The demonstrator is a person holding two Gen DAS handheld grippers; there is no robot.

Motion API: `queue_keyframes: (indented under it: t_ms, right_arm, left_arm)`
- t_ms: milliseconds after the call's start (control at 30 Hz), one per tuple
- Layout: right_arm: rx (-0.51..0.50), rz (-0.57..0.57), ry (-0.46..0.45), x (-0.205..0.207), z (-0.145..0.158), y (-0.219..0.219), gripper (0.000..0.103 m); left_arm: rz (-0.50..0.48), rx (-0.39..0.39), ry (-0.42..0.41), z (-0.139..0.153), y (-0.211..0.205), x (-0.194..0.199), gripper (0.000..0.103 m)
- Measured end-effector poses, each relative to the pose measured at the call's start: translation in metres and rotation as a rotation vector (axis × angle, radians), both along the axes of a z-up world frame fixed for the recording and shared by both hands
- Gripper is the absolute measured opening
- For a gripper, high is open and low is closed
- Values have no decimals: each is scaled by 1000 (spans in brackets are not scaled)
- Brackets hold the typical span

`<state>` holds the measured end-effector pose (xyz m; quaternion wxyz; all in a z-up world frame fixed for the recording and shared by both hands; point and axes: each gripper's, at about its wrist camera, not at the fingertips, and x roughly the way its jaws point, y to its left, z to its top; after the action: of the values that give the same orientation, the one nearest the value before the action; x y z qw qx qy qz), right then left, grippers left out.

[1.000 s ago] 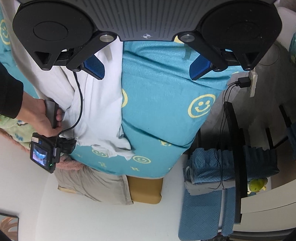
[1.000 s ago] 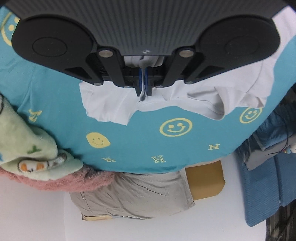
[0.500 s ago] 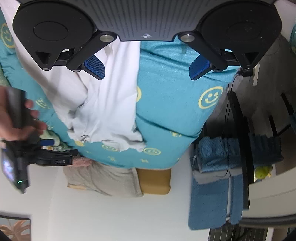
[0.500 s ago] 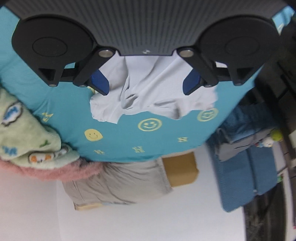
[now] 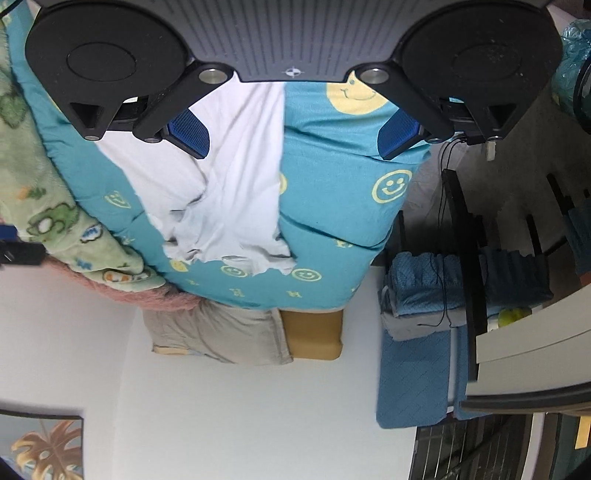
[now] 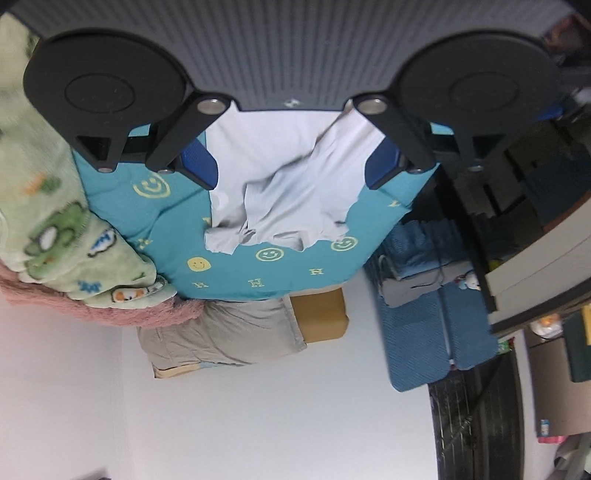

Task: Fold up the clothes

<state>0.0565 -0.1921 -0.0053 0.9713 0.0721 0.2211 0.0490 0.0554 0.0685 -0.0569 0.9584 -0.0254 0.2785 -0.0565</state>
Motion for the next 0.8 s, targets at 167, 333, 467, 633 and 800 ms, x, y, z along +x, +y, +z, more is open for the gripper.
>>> queue_keyframes:
  t_ms: [167,333,467,633,800]
  right_arm:
    - [45,4,-19,-49,3,-12,88]
    - [109,-11,-2,-68,-12,-28,88]
    - [114,-24,38,-58,-23,-32,88]
    - [144,-29,72,-51,-33,-38,88]
    - [185,-32,93,-48,-40,-46,88]
  left_arm:
    - [-21,-16,29,1,-3,-22,99]
    - [-1,-85,154,-9,13,-23,99]
    - [47,-210,322,-26,38,-3,96]
    - [91,-304,504,-49,56,9,88]
    - [81,-270,613,-63,48,15,77]
